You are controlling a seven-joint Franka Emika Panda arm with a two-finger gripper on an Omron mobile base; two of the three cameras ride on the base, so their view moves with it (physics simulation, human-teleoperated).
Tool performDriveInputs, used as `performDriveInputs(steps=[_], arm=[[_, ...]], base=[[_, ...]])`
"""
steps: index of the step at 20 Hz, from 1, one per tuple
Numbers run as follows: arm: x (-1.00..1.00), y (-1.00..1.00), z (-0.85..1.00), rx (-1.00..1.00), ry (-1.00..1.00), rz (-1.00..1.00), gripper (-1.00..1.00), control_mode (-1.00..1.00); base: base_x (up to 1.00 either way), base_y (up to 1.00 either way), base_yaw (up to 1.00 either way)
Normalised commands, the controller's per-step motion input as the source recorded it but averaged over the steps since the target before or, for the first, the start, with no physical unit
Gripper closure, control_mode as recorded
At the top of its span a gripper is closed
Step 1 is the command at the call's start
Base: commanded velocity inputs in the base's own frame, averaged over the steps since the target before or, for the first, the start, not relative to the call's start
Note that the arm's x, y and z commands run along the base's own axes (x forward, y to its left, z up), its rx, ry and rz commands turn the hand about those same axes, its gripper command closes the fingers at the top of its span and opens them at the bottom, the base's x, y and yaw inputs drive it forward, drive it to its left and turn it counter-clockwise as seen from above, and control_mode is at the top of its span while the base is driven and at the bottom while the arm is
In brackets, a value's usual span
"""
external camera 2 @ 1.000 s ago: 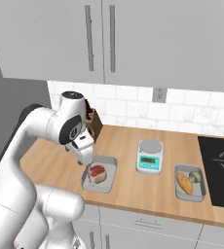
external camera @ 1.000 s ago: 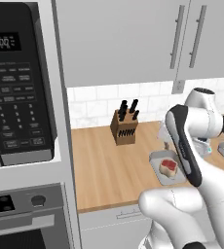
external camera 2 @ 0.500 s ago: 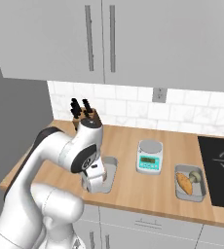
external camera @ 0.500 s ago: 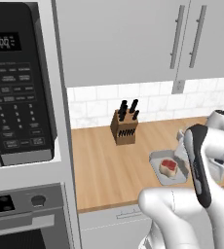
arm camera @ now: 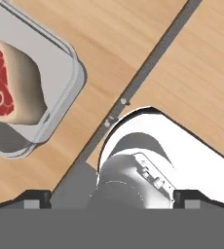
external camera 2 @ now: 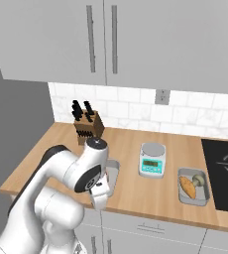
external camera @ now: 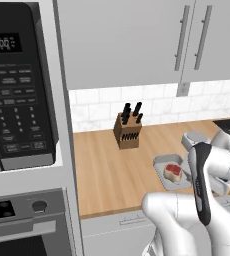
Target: Take the meat container that has the steak and place it on the second highest rack of the freezer. Then take the vegetable container that has the mushroom and potato and place it on the highest rack of the freezer.
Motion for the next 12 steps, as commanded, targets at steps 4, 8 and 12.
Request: performDriveInputs(steps=[4,8,12], arm=[[0.31,-0.29,-0.06,0.01,0.0,-0.03,-1.0,-1.0],[0.22,-0.19,0.0,0.0,0.0,0.0,-1.0,-1.0],[0.28,-0.15,-0.11,0.0,0.0,0.0,-1.0,-1.0]], base=[[0.0,0.0,0.0],[0.0,0.0,0.0],[0.0,0.0,0.0]])
